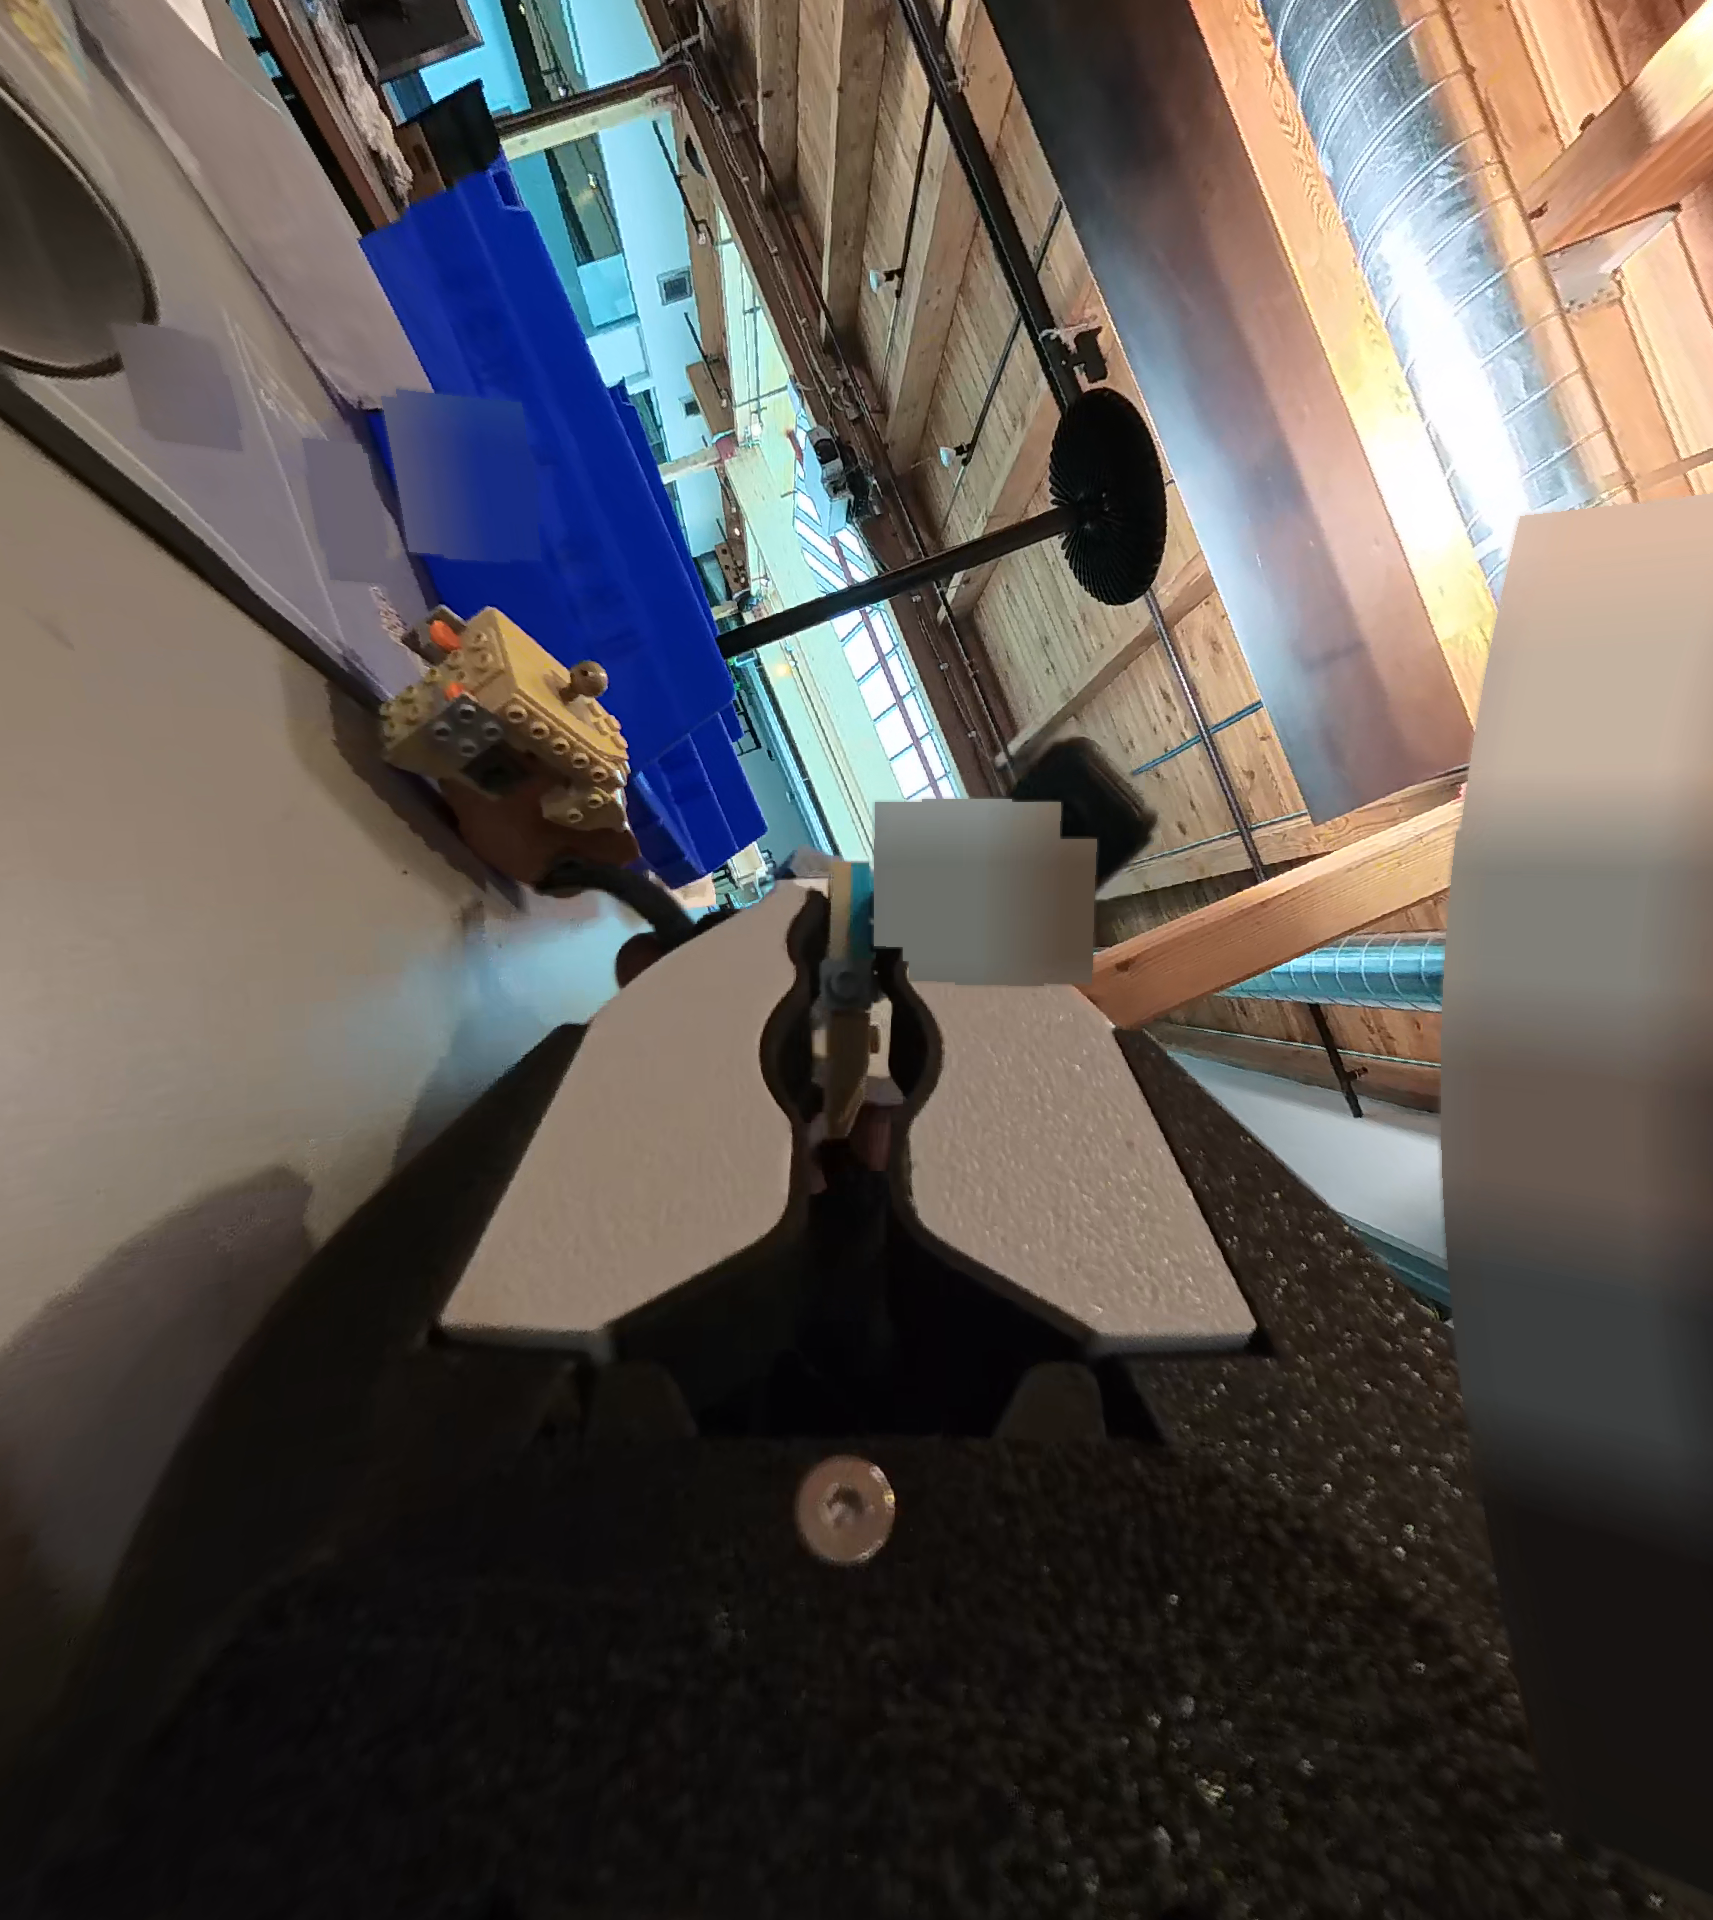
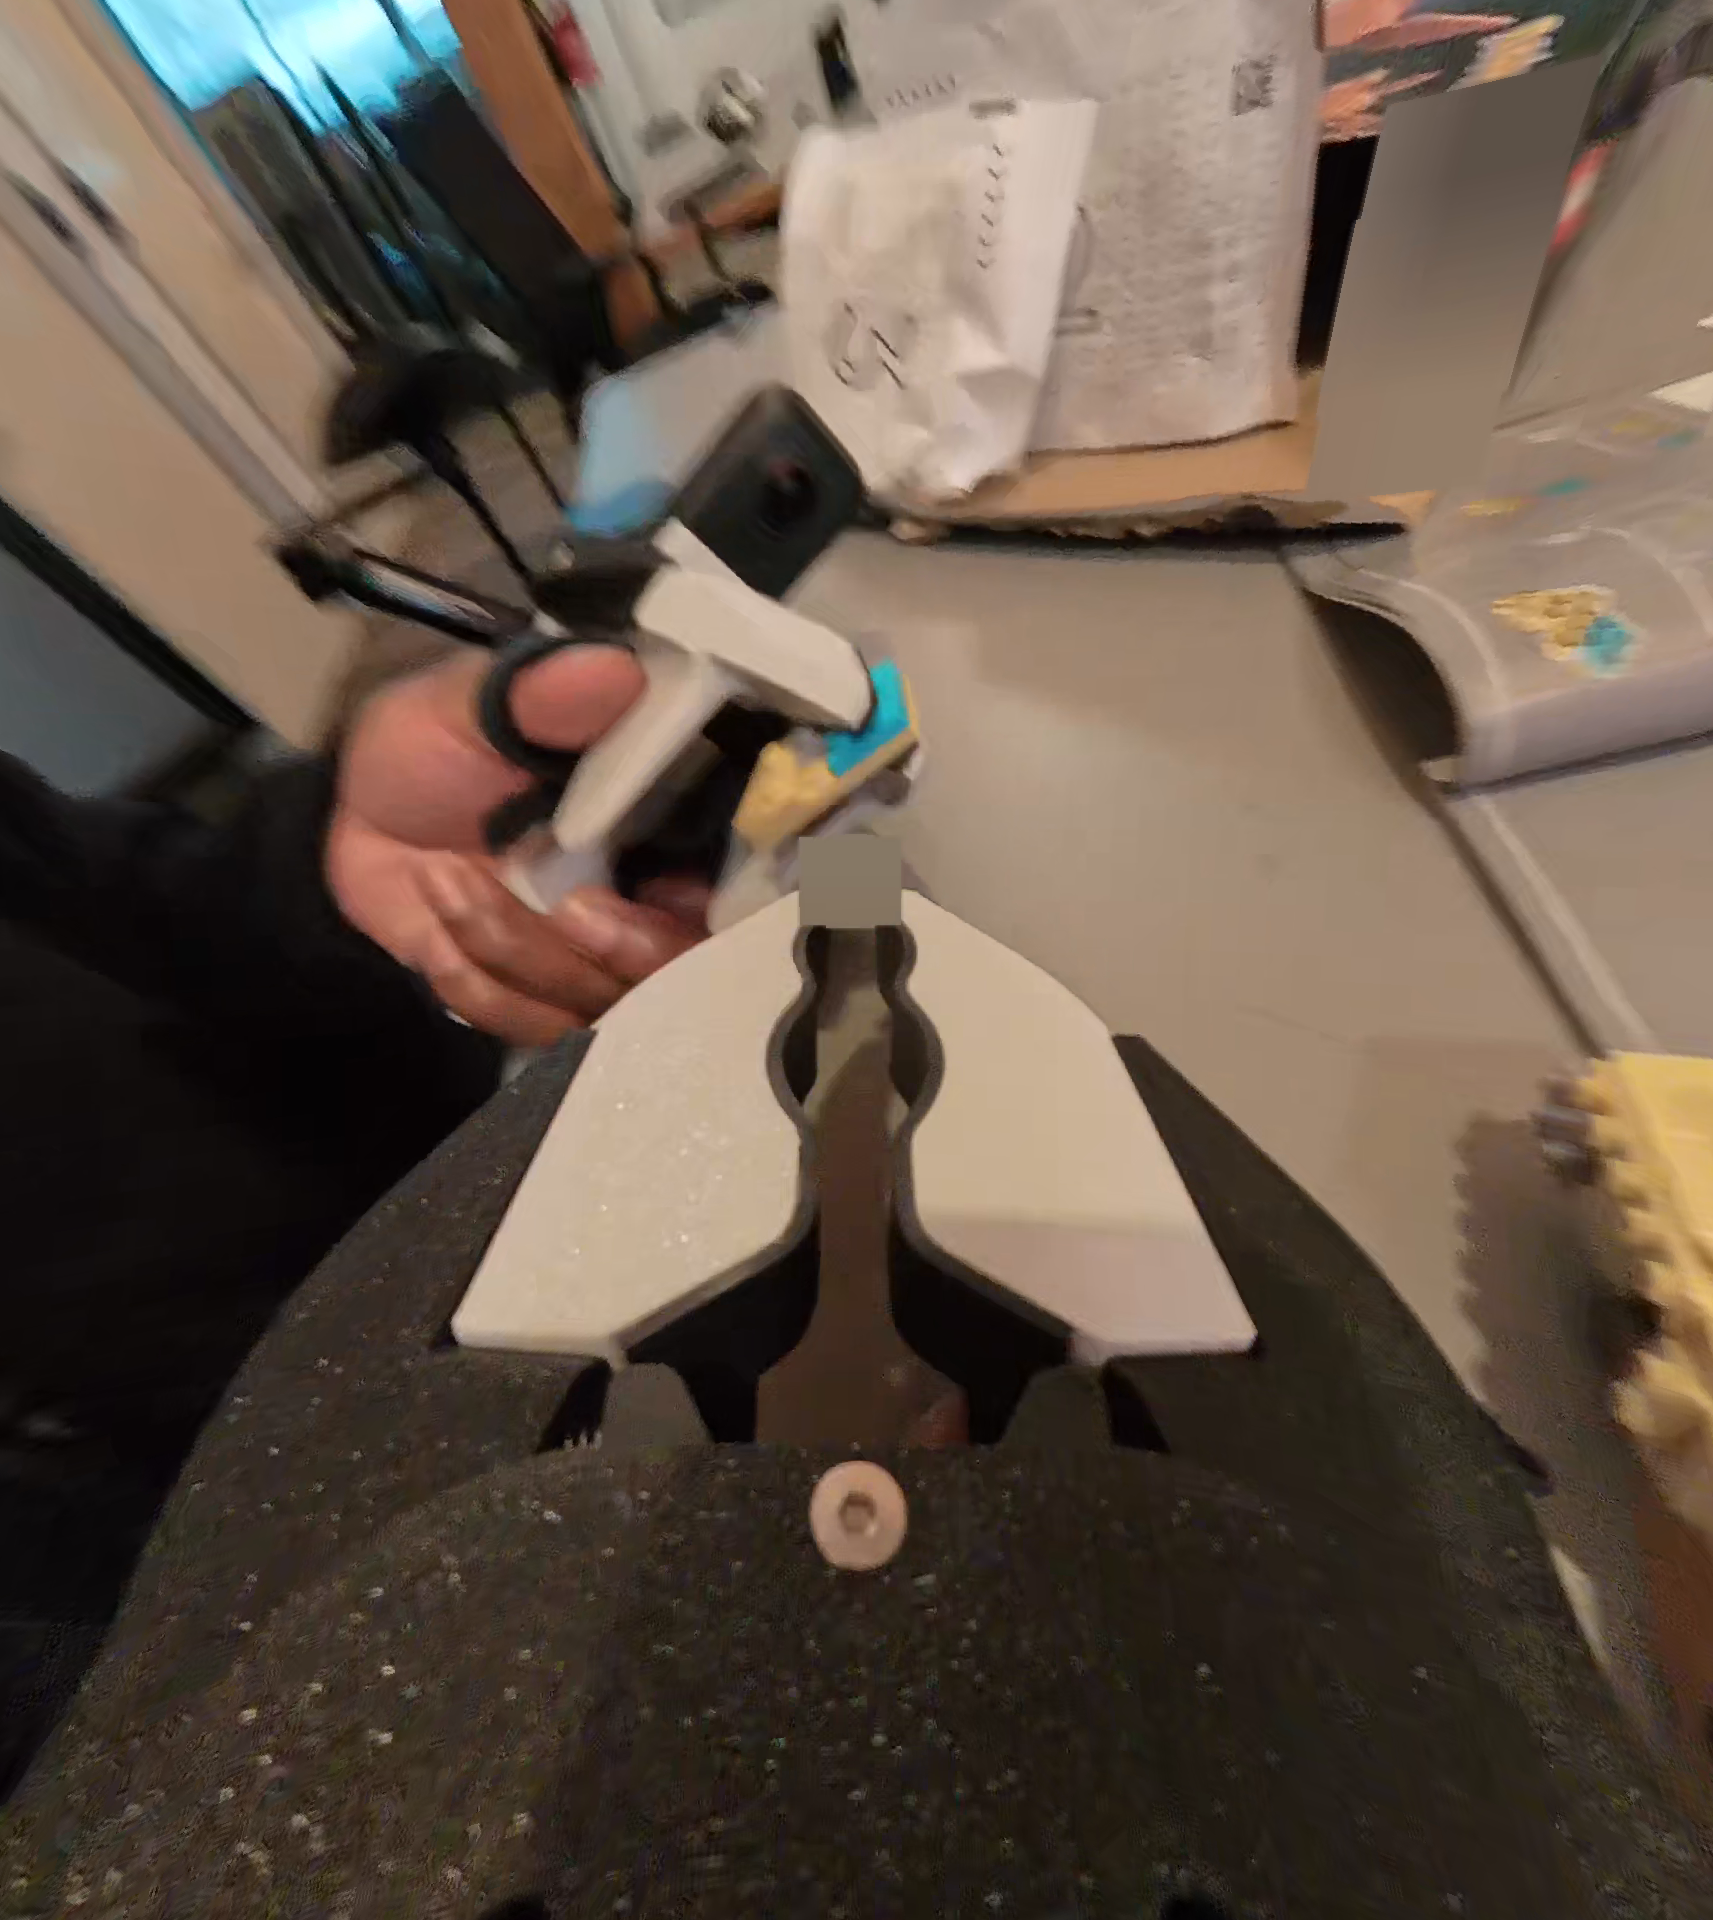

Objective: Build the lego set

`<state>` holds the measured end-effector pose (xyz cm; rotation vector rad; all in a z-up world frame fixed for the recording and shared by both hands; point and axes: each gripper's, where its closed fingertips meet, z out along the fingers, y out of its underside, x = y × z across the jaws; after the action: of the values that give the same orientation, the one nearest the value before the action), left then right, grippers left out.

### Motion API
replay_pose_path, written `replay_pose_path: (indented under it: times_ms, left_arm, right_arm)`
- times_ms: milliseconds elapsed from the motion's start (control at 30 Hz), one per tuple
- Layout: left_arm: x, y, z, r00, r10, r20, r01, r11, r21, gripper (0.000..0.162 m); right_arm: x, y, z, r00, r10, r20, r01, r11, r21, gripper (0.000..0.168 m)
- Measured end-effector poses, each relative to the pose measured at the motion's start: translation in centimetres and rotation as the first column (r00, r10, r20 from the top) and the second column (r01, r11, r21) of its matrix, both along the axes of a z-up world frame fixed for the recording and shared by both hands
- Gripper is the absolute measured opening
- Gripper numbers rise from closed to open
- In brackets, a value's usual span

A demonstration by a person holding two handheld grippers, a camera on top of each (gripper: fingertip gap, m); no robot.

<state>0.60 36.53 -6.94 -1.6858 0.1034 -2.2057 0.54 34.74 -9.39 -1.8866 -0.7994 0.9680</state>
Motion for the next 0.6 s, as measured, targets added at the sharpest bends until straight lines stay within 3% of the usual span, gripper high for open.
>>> replay_pose_path:
  times_ms: [67, 167, 267, 333, 500, 600]
  left_arm:
    - [0.0, 0.1, -0.1, 1.0, 0.006, -0.01, -0.006, 1.0, 0.001, 0.009]
    - [0.3, 0.1, -0.3, 1.0, 0.002, -0.028, -0.002, 1.0, 0.005, 0.009]
    - [0.4, 0.4, -0.3, 0.999, 0.011, -0.037, -0.011, 1.0, 0.013, 0.008]
    - [0.4, 0.6, -0.3, 0.999, 0.016, -0.037, -0.015, 1.0, 0.018, 0.009]
    - [0.3, 0.7, -0.2, 0.999, 0.027, -0.033, -0.026, 0.999, 0.024, 0.009]
    - [0.3, 0.6, -0.2, 0.999, 0.023, -0.033, -0.022, 0.999, 0.026, 0.009]
  right_arm:
    - [1.4, 0.5, -1.6, 0.973, -0.059, 0.225, 0.038, 0.995, 0.096, 0.008]
    - [4.1, 1.1, -4.4, 0.802, -0.126, 0.583, -0.008, 0.975, 0.222, 0.008]
    - [5.3, 0.5, -6.5, 0.66, -0.073, 0.748, -0.107, 0.976, 0.19, 0.008]
    - [5.0, 0.3, -6.8, 0.674, -0.03, 0.738, -0.129, 0.979, 0.157, 0.008]
    - [5.0, 0.1, -5.5, 0.814, 0.03, 0.58, -0.095, 0.992, 0.083, 0.014]
    - [5.6, 0.1, -4.9, 0.836, 0.034, 0.548, -0.093, 0.993, 0.079, 0.014]
